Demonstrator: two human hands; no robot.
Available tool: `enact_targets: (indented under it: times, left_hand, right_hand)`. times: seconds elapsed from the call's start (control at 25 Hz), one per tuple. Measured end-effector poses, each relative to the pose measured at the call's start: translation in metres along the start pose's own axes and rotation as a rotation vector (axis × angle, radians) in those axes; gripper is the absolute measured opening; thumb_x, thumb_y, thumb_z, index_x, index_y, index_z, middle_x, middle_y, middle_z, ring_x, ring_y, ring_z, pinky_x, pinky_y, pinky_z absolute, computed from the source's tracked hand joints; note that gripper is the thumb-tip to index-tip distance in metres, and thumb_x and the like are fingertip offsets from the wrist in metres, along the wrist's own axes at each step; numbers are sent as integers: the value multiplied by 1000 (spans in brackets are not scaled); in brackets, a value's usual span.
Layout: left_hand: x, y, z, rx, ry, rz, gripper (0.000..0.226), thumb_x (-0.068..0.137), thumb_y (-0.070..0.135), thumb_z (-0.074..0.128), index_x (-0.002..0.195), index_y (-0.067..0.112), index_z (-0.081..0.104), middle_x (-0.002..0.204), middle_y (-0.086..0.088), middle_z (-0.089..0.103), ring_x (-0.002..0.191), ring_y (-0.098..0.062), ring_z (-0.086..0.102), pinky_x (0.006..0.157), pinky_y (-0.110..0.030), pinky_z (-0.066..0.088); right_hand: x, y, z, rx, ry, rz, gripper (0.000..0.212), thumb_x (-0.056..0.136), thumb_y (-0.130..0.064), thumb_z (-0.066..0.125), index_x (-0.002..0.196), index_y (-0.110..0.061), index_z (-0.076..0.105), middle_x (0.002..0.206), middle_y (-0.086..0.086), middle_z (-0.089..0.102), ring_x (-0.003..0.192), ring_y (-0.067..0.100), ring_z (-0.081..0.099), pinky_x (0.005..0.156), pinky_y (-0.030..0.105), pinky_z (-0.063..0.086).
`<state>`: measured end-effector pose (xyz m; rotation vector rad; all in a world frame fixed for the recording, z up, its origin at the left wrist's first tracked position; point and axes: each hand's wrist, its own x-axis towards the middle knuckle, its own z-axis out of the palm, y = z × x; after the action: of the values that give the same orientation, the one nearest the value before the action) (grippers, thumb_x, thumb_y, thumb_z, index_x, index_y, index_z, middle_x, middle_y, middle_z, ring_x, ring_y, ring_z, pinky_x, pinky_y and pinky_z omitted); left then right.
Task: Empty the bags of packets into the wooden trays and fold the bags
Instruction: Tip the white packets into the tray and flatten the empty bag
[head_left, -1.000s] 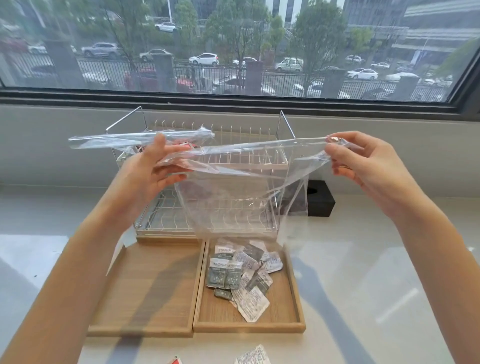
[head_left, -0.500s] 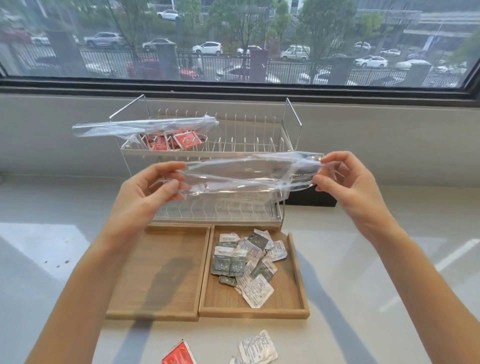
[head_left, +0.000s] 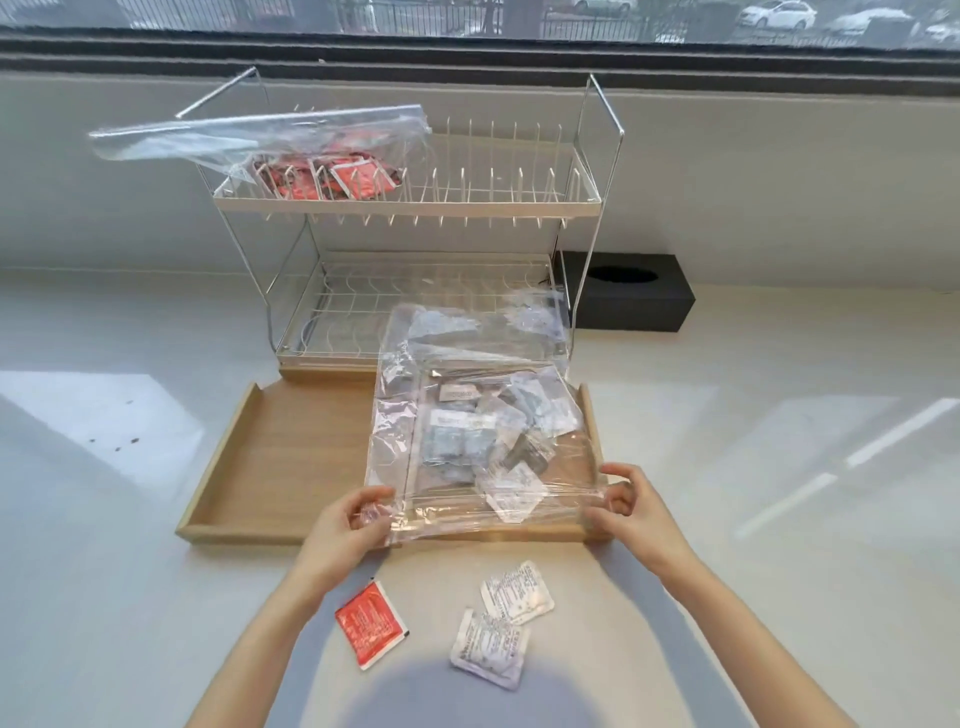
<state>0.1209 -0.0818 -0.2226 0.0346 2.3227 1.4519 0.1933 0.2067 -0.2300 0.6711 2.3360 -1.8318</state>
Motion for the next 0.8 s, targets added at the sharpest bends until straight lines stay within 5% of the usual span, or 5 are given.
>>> enact_targets:
  times: [0.2, 0.36, 0.52, 0.64, 0.8]
  left_hand:
    - [4, -5, -2, 100, -26, -25, 30, 68, 19, 64, 90, 38, 52, 88, -7, 61, 75, -24, 54, 67, -23, 43]
    - [7, -6, -8, 160, -11, -24, 55, 52, 51, 58, 105, 46, 46, 113, -10, 50, 94, -26, 58, 90, -41, 48]
    - [27, 9, -8, 23, 112, -50, 53, 85, 21, 58, 132, 16, 35, 136, -15, 40, 119, -25, 45, 100, -38, 36]
    - [56, 23, -7, -4, 152, -79, 56, 91, 25, 47, 139, 9, 22, 142, -16, 36, 126, -27, 41, 99, -33, 33]
    - [86, 36, -6, -33, 196, -139, 56, 94, 28, 39, 140, 4, 19, 143, -16, 36, 127, -29, 41, 104, -37, 33]
  right_hand:
    - [4, -9, -5, -130, -187, 39, 65, 77, -2, 68, 129, -18, 33, 89, -2, 54, 77, 10, 55, 66, 8, 46]
    - [12, -24, -14, -143, -114, 38, 47, 87, -32, 55, 129, -12, 43, 104, 2, 61, 87, 12, 60, 79, 20, 46]
    - [43, -46, -14, 45, -24, 133, 49, 93, -41, 38, 113, 0, 54, 101, 14, 62, 92, 27, 61, 79, 27, 47]
    - [71, -62, -10, 59, -21, 202, 49, 94, -45, 31, 110, -6, 55, 103, 12, 63, 92, 24, 62, 78, 29, 48]
    - [95, -78, -4, 170, -70, 274, 37, 96, -36, 33, 87, -10, 58, 79, 5, 63, 68, 17, 57, 65, 26, 46]
